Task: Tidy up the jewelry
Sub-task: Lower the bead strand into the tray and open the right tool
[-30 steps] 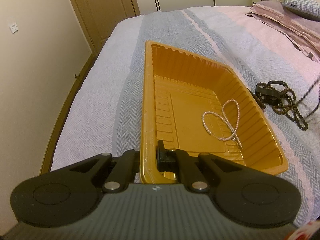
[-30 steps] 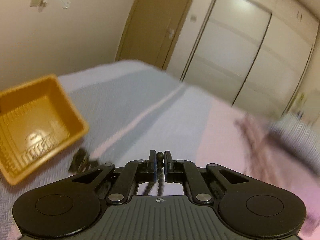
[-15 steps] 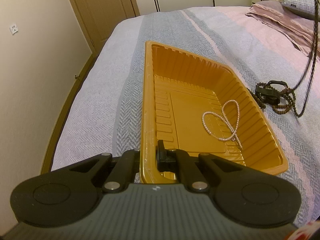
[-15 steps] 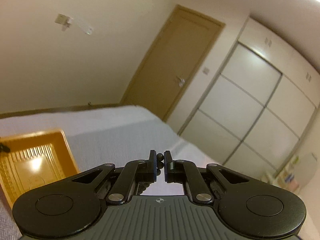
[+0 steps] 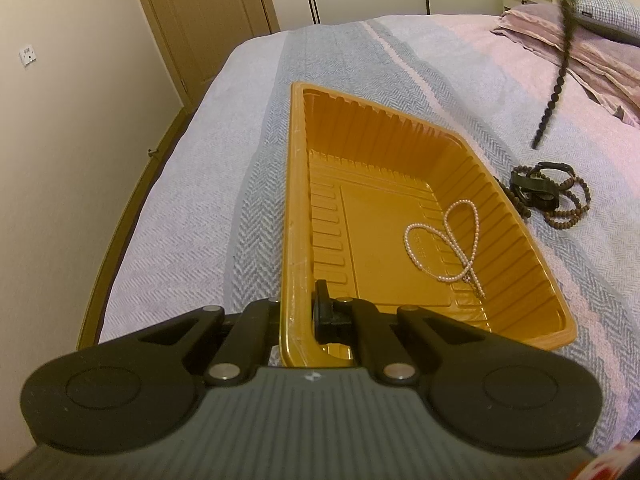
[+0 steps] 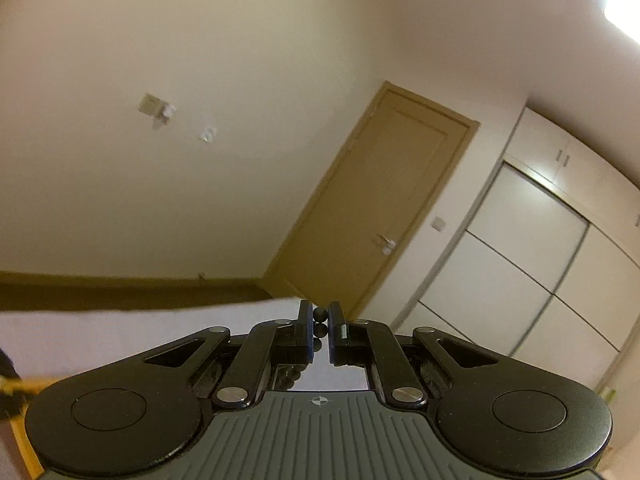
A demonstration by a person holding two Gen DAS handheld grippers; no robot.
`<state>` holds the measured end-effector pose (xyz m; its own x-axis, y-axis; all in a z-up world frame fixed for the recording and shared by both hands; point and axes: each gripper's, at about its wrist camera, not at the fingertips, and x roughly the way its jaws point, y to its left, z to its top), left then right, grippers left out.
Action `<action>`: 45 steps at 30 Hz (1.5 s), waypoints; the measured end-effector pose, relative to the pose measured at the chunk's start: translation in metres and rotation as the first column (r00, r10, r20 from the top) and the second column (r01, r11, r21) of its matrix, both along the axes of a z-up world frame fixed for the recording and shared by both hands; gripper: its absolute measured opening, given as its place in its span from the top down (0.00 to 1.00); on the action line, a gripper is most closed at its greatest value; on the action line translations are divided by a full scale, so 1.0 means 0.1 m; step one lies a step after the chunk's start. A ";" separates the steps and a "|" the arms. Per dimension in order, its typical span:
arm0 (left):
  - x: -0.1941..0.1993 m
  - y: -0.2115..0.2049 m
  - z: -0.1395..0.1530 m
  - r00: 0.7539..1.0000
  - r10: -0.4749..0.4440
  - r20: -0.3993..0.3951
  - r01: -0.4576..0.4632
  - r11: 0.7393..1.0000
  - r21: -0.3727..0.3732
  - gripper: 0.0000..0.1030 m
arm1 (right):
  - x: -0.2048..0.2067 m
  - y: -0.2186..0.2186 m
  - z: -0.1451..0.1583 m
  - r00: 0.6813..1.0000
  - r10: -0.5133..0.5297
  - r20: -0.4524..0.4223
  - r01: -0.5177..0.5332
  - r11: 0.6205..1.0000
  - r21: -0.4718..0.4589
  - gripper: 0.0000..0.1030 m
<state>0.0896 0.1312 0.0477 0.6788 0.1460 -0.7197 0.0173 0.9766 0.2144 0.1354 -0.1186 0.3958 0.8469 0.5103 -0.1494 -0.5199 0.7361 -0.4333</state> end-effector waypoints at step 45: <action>0.00 0.01 -0.02 1.000 0.001 -0.005 -0.001 1.000 -0.011 0.98 | 0.47 1.53 -1.90 0.859 0.264 -0.439 -0.448 0.803 -0.392 0.93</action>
